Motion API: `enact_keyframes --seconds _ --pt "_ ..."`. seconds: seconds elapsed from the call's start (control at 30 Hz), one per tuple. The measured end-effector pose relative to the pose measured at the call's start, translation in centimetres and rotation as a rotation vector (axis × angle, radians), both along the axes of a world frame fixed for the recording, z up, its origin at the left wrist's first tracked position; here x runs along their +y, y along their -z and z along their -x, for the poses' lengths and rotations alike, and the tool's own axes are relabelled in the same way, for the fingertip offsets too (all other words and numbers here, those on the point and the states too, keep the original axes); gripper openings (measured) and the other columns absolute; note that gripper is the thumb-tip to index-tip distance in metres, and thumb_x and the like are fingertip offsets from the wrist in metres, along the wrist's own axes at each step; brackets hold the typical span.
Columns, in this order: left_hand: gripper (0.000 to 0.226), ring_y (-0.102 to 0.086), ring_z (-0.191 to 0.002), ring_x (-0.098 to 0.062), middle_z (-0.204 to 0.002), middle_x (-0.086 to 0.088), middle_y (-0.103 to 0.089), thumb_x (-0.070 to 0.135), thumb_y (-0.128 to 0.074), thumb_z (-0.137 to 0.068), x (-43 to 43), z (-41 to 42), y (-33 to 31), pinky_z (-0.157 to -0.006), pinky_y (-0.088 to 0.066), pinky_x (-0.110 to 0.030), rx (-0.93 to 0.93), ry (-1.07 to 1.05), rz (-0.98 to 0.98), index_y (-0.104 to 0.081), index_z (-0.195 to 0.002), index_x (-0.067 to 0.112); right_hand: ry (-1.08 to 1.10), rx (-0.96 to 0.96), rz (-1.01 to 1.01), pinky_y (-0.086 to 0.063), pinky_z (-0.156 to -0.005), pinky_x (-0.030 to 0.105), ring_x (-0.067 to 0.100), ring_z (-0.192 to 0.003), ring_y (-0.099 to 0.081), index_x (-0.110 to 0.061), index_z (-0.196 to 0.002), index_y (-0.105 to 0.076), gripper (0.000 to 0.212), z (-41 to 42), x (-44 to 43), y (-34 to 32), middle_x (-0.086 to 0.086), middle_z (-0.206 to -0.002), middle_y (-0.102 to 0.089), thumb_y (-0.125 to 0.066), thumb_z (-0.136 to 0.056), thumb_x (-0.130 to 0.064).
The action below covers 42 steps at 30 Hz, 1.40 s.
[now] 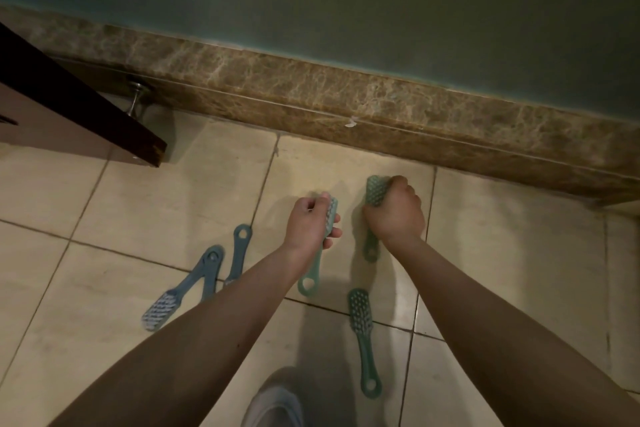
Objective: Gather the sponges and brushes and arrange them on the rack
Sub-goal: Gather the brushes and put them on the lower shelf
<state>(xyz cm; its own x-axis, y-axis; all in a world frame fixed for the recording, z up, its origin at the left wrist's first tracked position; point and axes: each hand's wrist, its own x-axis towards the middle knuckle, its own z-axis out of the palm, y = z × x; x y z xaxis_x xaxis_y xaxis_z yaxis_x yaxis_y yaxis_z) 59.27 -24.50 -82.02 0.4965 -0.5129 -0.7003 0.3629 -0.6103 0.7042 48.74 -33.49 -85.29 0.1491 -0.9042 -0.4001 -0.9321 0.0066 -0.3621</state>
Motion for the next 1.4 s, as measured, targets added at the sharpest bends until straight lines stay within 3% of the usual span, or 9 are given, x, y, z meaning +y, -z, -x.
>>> enact_keyframes --seconds 0.17,0.33,0.47,0.57,0.63,0.77,0.93,1.2,1.4 --pt "0.023 -0.057 -0.058 -0.013 -0.085 -0.005 -0.063 0.037 -0.044 -0.1 0.2 -0.1 0.1 -0.046 -0.039 -0.022 -0.013 -0.013 -0.014 -0.052 -0.1 0.016 0.005 -0.007 -0.046 -0.053 -0.077 0.039 0.029 -0.1 -0.061 -0.017 -0.114 -0.052 0.042 -0.5 0.0 0.1 0.006 -0.108 -0.062 -0.067 -0.077 -0.03" --pt "0.016 -0.057 -0.062 -0.015 -0.086 -0.006 -0.061 0.028 -0.045 -0.1 0.2 -0.2 -0.6 -0.049 -0.038 -0.024 -0.01 -0.023 -0.026 -0.05 -0.086 0.02 -0.104 -0.102 -0.078 -0.043 -0.061 0.029 0.022 -0.08 -0.058 -0.017 -0.103 -0.059 0.02 -0.1 0.8 -0.1 0.001 -0.09 -0.062 -0.056 -0.089 -0.031" --pt "0.016 -0.057 -0.064 -0.016 -0.085 -0.007 -0.06 0.014 -0.045 -0.097 -0.1 -0.2 -3.3 -0.051 -0.04 -0.025 0.024 -0.046 -0.049 -0.052 -0.083 0.017 -0.026 -0.314 -0.178 -0.056 -0.068 0.045 0.027 -0.078 -0.064 -0.015 -0.098 -0.059 0.013 -0.2 1.2 -2.3 0.007 -0.089 -0.066 -0.05 -0.092 -0.023" --pt "0.015 -0.056 -0.06 -0.015 -0.079 -0.004 -0.059 0.015 -0.048 -0.098 -0.4 0.4 -6.9 -0.047 -0.041 -0.023 0.032 -0.063 -0.009 -0.053 -0.085 0.016 0.002 -0.392 -0.213 -0.055 -0.072 0.049 0.032 -0.078 -0.064 -0.015 -0.094 -0.054 0.01 0.2 1.6 -6.1 0.011 -0.087 -0.065 -0.048 -0.094 -0.023" --pt "0.005 -0.055 -0.054 -0.014 -0.079 -0.005 -0.06 0.021 -0.049 -0.099 -0.3 1.1 -10.0 -0.043 -0.039 -0.022 0.035 -0.089 0.021 -0.049 -0.097 0.017 0.032 -0.441 -0.234 -0.055 -0.069 0.05 0.033 -0.073 -0.062 -0.017 -0.091 -0.051 0.011 0.7 1.9 -9.4 0.01 -0.081 -0.062 -0.047 -0.095 -0.026" --pt "0.02 -0.047 -0.041 -0.009 -0.079 -0.003 -0.066 0.033 -0.05 -0.098 0.7 2.1 -17.1 -0.039 -0.034 -0.02 -0.03 -0.06 -0.008 -0.046 -0.114 0.021 0.073 -0.464 -0.304 -0.051 -0.063 0.045 0.03 -0.066 -0.059 -0.021 -0.084 -0.046 0.013 2.1 2.9 -17.1 0.006 -0.073 -0.056 -0.046 -0.096 -0.028" --pt "0.022 -0.035 -0.036 -0.007 -0.075 -0.002 -0.062 0.035 -0.047 -0.099 2.2 3.7 -28.1 -0.036 -0.026 -0.017 -0.02 -0.044 -0.033 -0.044 -0.115 0.019 0.161 -0.481 -0.36 -0.048 -0.065 0.045 0.026 -0.067 -0.052 -0.024 -0.079 -0.044 0.017 4.6 5.5 -27.9 0.004 -0.071 -0.051 -0.048 -0.096 -0.026" --pt "0.029 -0.035 -0.041 -0.01 -0.078 -0.004 -0.061 0.034 -0.047 -0.099 5.1 7.4 -48.4 -0.035 -0.028 -0.017 -0.065 0.068 -0.017 -0.046 -0.118 0.012 0.239 -0.526 -0.361 -0.04 -0.059 0.032 0.023 -0.064 -0.05 -0.01 -0.09 -0.05 0.014 8.4 9.6 -48.9 0.003 -0.071 -0.051 -0.047 -0.098 -0.021" --pt "0.036 -0.04 -0.046 -0.011 -0.081 -0.003 -0.064 0.037 -0.048 -0.099 6.5 9.8 -60.5 -0.044 -0.03 -0.024 -0.116 0.211 0.006 -0.049 -0.117 0.007 0.349 -0.591 -0.348 -0.038 -0.056 0.034 0.018 -0.06 -0.047 -0.021 -0.085 -0.049 0.01 11.7 11.0 -62.7 0.0 -0.071 -0.052 -0.048 -0.095 -0.023"
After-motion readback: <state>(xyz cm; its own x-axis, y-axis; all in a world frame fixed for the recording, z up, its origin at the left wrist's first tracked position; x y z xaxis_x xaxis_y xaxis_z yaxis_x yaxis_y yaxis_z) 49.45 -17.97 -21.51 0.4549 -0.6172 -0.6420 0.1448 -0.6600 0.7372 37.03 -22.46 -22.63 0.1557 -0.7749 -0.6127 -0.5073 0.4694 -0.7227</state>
